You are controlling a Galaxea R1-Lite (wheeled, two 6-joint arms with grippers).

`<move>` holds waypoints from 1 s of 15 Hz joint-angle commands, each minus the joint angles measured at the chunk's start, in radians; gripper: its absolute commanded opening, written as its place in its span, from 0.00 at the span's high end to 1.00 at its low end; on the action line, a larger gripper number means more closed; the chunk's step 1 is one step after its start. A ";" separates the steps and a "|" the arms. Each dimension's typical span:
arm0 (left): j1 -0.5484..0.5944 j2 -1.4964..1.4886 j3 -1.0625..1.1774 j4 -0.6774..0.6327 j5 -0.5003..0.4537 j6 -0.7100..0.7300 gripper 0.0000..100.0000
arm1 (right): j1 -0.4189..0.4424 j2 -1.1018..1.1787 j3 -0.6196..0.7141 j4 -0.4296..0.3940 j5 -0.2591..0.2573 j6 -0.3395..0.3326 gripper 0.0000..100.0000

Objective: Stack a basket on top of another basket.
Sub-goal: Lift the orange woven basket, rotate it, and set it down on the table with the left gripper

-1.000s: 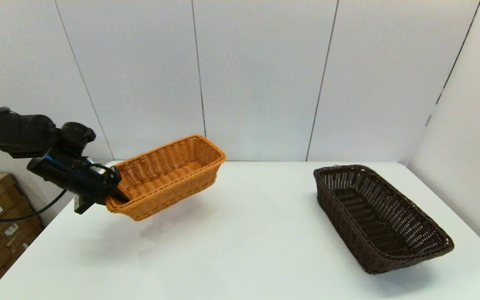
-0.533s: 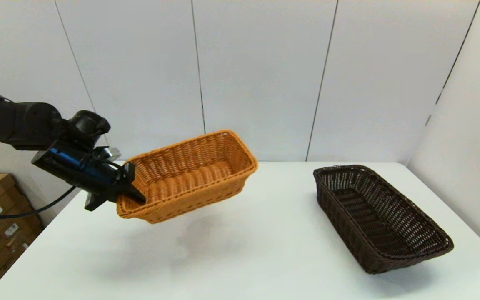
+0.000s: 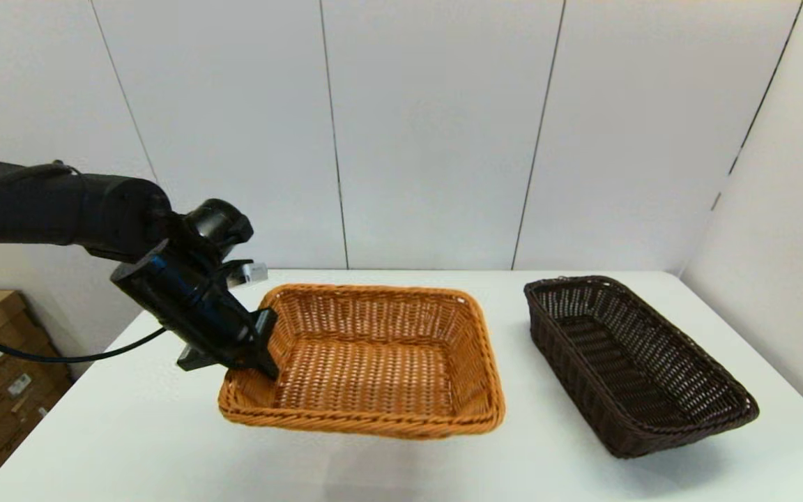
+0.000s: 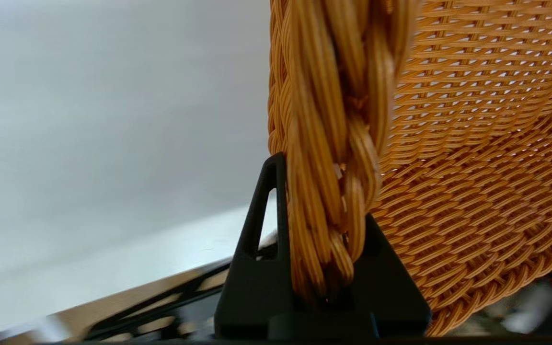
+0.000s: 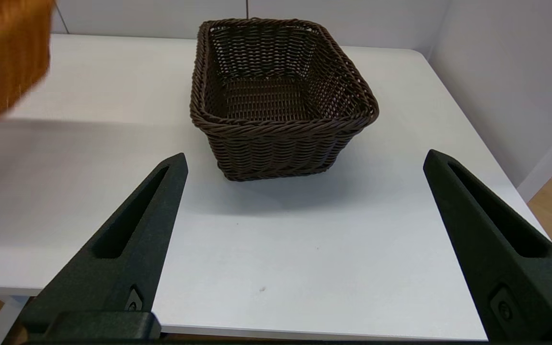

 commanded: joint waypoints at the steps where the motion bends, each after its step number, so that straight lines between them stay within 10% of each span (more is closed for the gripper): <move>1: -0.015 0.056 0.005 0.010 0.002 0.036 1.00 | 0.000 0.002 0.000 0.000 0.000 -0.001 0.00; 15: -0.065 0.144 -0.020 -0.081 0.002 -0.060 1.00 | 0.000 0.002 0.000 0.002 0.000 -0.001 0.00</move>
